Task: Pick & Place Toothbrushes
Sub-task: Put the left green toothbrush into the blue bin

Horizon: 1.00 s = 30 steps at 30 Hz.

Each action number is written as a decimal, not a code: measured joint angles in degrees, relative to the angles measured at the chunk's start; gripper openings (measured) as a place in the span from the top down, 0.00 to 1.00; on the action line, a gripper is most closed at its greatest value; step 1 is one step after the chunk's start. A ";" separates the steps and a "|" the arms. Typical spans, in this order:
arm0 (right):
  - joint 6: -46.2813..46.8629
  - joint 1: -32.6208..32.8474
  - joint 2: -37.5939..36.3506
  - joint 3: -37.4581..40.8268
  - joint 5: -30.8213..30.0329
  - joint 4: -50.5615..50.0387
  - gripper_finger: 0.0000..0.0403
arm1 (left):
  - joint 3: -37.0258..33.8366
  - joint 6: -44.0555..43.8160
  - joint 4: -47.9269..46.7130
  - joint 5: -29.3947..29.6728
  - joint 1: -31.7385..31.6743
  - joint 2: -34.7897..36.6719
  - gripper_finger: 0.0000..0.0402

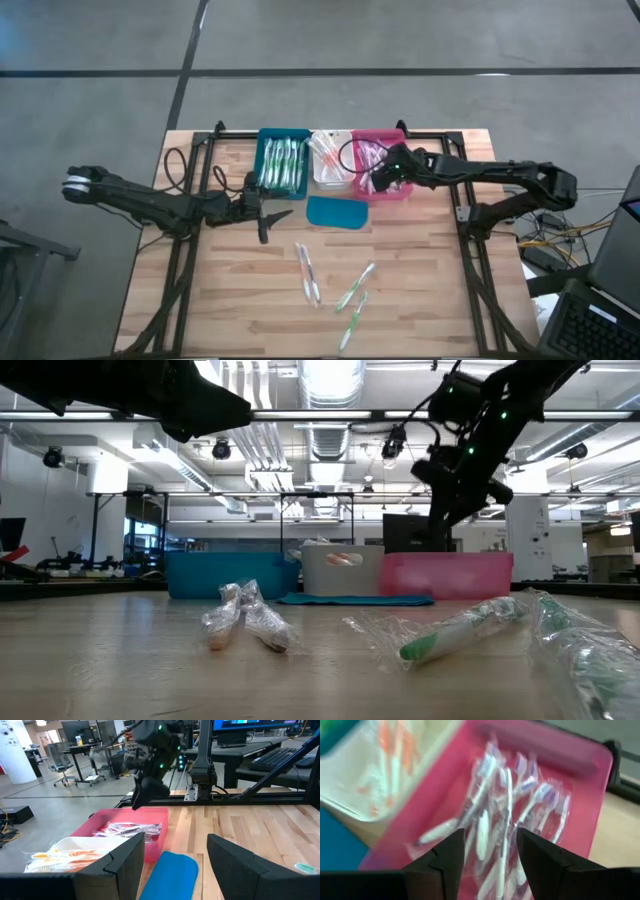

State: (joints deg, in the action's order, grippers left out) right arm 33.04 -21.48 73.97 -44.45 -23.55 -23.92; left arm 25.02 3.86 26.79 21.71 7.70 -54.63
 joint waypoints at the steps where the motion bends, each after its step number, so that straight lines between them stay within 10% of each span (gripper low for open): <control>1: -0.06 0.42 -1.01 0.00 -0.02 0.08 0.58 | 0.01 0.00 0.02 -0.01 -0.01 0.02 0.45; 19: -4.82 15.97 -12.22 -0.02 -0.83 0.68 0.80 | 0.00 -1.08 0.02 -0.23 0.02 0.00 0.45; 30: -7.62 34.77 -12.08 0.04 -13.36 0.59 0.93 | 0.03 -2.51 -0.05 -1.27 4.48 -1.01 0.45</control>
State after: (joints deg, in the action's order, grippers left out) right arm 25.41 13.29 61.89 -44.40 -36.91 -23.33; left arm 25.05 1.34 26.74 20.45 12.18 -55.64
